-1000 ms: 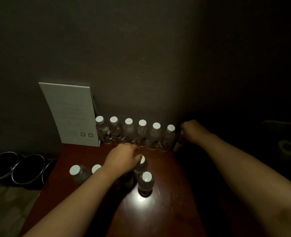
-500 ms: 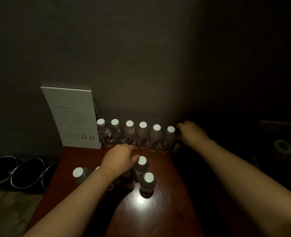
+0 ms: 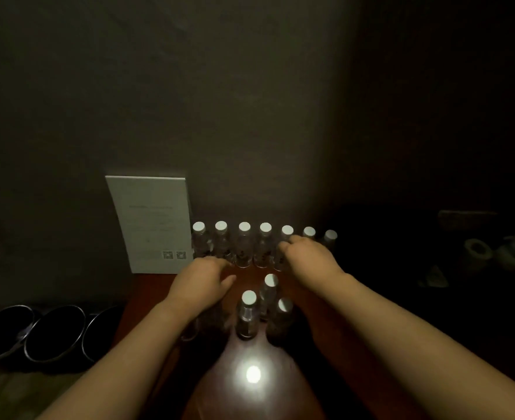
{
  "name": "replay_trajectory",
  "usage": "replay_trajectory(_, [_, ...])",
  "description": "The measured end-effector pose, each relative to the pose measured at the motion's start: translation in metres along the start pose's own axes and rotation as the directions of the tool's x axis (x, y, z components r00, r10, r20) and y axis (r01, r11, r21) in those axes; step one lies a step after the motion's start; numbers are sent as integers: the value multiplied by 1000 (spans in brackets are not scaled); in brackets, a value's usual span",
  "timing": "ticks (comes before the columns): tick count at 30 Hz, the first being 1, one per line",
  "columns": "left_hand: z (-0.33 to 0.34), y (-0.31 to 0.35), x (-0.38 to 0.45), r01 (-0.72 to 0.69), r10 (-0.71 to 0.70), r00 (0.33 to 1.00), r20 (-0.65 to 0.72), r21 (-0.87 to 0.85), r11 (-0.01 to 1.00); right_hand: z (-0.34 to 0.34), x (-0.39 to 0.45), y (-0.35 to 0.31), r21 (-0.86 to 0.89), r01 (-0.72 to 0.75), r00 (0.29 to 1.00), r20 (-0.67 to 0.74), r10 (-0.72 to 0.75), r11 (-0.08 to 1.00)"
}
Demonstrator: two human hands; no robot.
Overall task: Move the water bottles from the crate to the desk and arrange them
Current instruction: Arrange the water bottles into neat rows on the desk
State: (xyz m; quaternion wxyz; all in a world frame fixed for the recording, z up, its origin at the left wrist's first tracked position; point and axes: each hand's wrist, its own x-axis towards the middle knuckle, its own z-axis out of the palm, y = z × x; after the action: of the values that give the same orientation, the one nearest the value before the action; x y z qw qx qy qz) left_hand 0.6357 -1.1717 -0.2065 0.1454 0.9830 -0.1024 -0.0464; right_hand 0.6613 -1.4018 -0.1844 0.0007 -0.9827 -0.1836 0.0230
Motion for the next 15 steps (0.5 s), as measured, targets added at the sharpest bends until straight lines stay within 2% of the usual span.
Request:
replay_trajectory(8, [-32,-57,-31,55,-55,998,43,13,998,0,-12,-59,51,21,999,36,-23,998])
replay_trajectory(15, [-24,-94,-42,80,-83,984,160,26,996,19,-9,-104,106,44,986,154,-61,993])
